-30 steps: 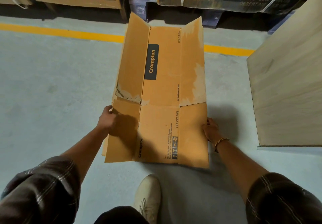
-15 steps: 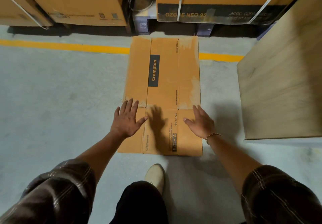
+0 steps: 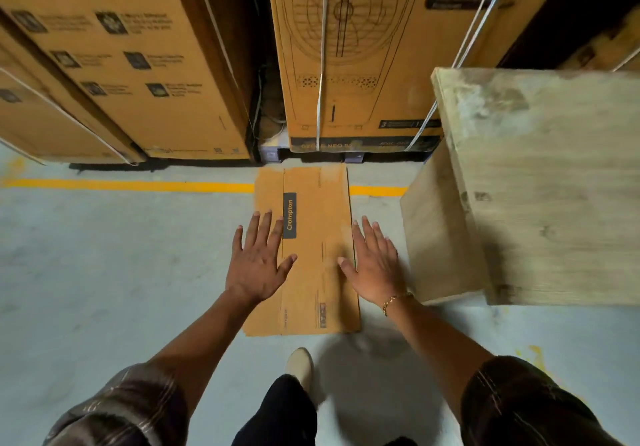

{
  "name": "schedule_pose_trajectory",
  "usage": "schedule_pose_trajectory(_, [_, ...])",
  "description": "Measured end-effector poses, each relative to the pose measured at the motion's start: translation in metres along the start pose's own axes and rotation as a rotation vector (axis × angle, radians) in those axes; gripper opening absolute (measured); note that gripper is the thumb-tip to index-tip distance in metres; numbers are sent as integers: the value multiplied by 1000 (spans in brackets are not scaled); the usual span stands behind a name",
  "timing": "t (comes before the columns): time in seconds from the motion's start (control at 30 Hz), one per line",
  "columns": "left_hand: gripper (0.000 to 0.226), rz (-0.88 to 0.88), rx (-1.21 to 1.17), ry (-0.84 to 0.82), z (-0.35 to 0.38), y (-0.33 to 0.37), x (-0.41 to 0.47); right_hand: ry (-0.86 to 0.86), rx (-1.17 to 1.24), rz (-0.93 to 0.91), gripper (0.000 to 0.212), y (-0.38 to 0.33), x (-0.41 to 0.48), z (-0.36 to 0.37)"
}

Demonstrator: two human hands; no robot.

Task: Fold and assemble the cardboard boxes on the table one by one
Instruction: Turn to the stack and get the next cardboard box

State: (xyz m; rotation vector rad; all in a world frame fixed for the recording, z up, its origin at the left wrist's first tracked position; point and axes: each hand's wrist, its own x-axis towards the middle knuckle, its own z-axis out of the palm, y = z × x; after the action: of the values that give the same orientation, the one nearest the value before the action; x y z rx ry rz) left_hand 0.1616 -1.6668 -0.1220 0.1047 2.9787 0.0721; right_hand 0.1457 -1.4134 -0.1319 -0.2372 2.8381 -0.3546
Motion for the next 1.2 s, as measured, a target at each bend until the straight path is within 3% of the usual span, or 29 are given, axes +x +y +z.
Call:
schedule_pose_trajectory(0.23, [80, 141, -19, 121, -158, 53, -15, 177, -8, -30, 77, -9, -58, -149])
schedule_pose_trajectory(0.43, [76, 321, -34, 247, -234, 146, -1, 338, 4, 42, 75, 52, -109, -228])
schedule_pose_trajectory(0.7, [74, 602, -148, 321, -282, 398, -4, 514, 69, 272, 75, 234, -233, -313])
schedule_pose_trajectory(1.0, [88, 816, -463, 140, -293, 663, -49, 618, 289, 615, 73, 429, -399, -369])
schedule_pose_trajectory(1.2, [83, 936, -525, 36, -286, 811, -55, 717, 638, 780, 78, 541, -466, -387])
